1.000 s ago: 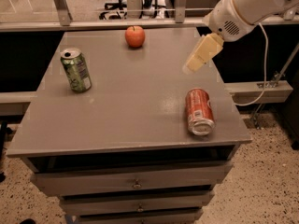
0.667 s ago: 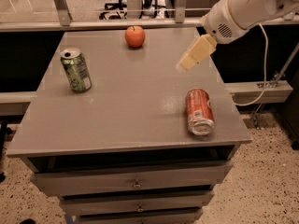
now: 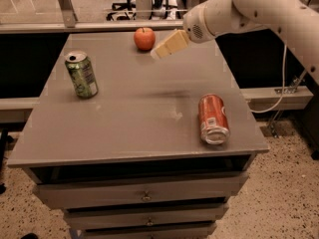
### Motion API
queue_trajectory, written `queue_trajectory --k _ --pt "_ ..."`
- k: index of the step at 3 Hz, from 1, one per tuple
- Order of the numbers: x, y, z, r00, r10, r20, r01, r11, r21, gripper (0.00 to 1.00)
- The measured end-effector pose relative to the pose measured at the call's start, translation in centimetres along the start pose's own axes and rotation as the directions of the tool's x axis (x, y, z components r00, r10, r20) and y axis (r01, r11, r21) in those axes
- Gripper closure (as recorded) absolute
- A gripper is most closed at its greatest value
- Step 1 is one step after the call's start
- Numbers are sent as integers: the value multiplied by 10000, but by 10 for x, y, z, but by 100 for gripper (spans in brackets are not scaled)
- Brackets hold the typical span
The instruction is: Pick apple
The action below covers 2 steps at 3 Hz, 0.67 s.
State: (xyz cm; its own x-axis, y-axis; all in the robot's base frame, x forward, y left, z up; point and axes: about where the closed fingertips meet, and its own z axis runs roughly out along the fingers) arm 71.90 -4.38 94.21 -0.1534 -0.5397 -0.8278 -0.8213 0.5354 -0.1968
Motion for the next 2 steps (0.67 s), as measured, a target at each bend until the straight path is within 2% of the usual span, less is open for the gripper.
queue_trajectory --k 2 --pt "-14 -27 103 9921 869 901 -869 9962 -40 0"
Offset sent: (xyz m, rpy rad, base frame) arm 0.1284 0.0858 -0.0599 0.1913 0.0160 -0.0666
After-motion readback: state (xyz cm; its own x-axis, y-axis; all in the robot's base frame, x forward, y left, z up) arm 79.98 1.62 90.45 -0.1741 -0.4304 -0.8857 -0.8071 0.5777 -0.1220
